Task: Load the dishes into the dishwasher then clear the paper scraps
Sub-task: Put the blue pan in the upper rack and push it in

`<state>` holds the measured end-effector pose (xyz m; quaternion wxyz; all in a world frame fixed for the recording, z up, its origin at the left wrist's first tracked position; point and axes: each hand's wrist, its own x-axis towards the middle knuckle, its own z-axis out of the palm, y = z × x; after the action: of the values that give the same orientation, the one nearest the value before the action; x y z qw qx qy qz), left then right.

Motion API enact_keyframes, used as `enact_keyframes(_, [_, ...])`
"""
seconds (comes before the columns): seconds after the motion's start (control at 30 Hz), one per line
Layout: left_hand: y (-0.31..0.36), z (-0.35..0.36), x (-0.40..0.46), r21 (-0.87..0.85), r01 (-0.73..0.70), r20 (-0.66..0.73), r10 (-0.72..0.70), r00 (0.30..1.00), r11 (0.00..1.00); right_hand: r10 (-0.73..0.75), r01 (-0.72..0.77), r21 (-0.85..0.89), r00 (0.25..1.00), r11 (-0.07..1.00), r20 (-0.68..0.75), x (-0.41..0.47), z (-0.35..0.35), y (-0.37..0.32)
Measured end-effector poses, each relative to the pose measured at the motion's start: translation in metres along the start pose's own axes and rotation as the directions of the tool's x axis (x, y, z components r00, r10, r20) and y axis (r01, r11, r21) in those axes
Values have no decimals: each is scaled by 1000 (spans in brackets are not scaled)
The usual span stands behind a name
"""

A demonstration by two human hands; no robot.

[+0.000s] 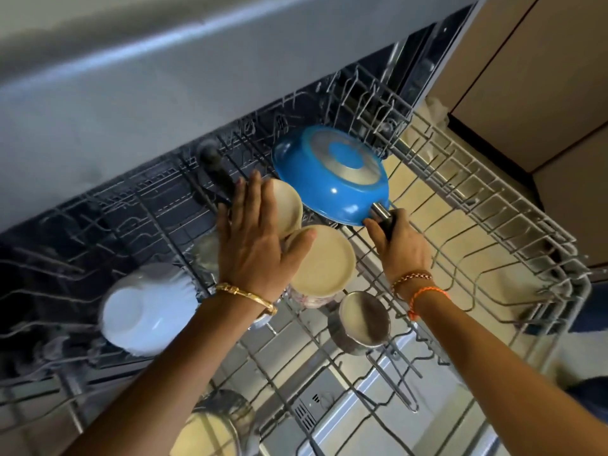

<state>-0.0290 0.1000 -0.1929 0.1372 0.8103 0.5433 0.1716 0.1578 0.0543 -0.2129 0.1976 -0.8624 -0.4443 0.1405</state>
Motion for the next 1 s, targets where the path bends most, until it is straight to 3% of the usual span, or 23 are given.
enact_keyframes(0.17, [4, -2, -3, 34, 26, -10, -26, 1000, 999, -44, 41, -225, 999, 973, -9, 0, 2, -5])
enact_keyframes(0.33, [9, -3, -5, 61, 85, 23, -86, 996, 995, -175, 223, -584, 975, 781, 137, 6, -28, -10])
enact_keyframes(0.47, [10, -1, -5, 50, 86, -13, -85, 996, 995, -53, 128, -497, 985, 858, 163, -21, -37, 9])
enact_keyframes(0.67, [11, -2, -5, 88, 86, 22, -88, 996, 992, -146, 183, -522, 983, 833, 111, -34, -18, 31])
enact_keyframes(0.77, [12, -3, -3, 103, 85, 56, -91, 994, 991, -199, 154, -509, 979, 847, -35, -21, -19, 32])
enact_keyframes(0.83, [13, -2, -1, 121, 92, 78, -101, 992, 988, -156, 87, -453, 981, 887, -116, -8, -31, 40])
enact_keyframes(1.0, [20, 0, 4, 107, 89, 74, -97, 993, 990, 11, 22, -464, 998, 885, 69, -3, -32, 61])
